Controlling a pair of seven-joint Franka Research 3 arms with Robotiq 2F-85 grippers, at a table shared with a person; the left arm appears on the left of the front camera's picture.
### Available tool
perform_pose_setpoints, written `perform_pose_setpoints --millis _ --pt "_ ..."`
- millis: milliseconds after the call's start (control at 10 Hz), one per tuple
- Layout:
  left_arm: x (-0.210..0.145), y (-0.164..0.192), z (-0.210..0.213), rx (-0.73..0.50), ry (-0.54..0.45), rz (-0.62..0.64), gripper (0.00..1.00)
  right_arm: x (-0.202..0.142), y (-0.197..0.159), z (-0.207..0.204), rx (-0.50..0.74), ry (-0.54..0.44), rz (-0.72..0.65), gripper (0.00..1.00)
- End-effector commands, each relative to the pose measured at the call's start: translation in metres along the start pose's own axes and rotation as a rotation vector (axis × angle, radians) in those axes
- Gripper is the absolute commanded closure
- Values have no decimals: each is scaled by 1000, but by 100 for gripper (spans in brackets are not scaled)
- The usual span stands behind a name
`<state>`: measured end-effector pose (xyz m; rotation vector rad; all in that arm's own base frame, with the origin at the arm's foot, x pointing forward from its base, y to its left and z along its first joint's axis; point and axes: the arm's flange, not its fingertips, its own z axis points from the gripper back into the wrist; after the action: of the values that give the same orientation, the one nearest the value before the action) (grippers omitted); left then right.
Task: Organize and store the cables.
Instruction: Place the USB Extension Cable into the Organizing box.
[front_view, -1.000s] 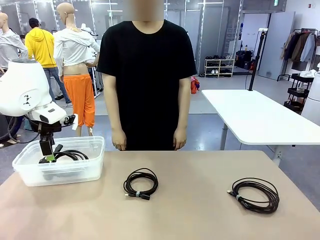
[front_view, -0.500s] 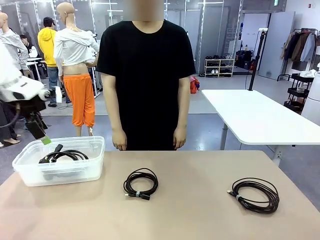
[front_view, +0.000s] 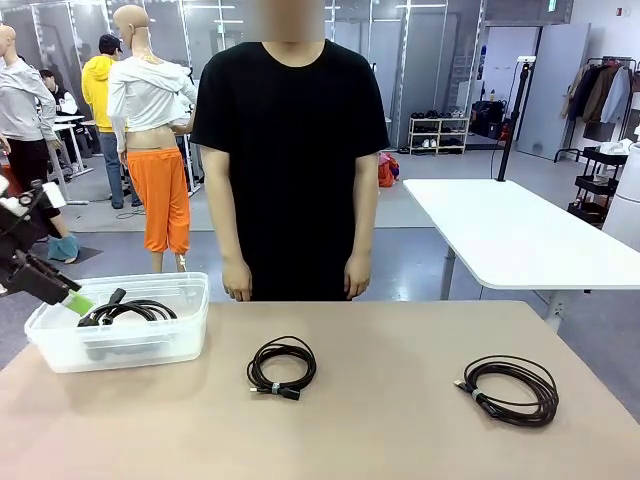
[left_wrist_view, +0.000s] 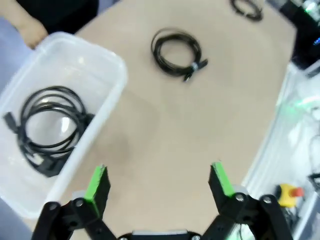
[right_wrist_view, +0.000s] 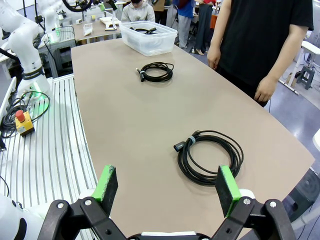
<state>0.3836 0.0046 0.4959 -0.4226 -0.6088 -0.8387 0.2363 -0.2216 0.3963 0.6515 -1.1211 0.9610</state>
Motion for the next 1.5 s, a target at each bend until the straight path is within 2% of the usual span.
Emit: perform_pose_setpoints --millis 0,300,500,900,1100,1200,1400 --pt "-25 -26 5 36 -133 -75 0 1 0 1 -6 -13 17 0" --pt "-20 -46 1 60 -134 -136 0 1 0 1 -6 -13 17 0" --pt "-4 -57 -7 93 -102 -185 0 1 0 1 -6 -13 17 0" --pt "79 -132 -69 29 -50 -548 0 1 0 1 -6 -13 17 0" --pt "132 -162 -97 71 37 -792 0 1 0 1 -6 -13 17 0" --pt "156 -173 -117 27 61 -875 0 1 0 1 -6 -13 17 0" --pt "186 -193 -168 -30 178 -1004 0 1 0 1 -6 -13 17 0"
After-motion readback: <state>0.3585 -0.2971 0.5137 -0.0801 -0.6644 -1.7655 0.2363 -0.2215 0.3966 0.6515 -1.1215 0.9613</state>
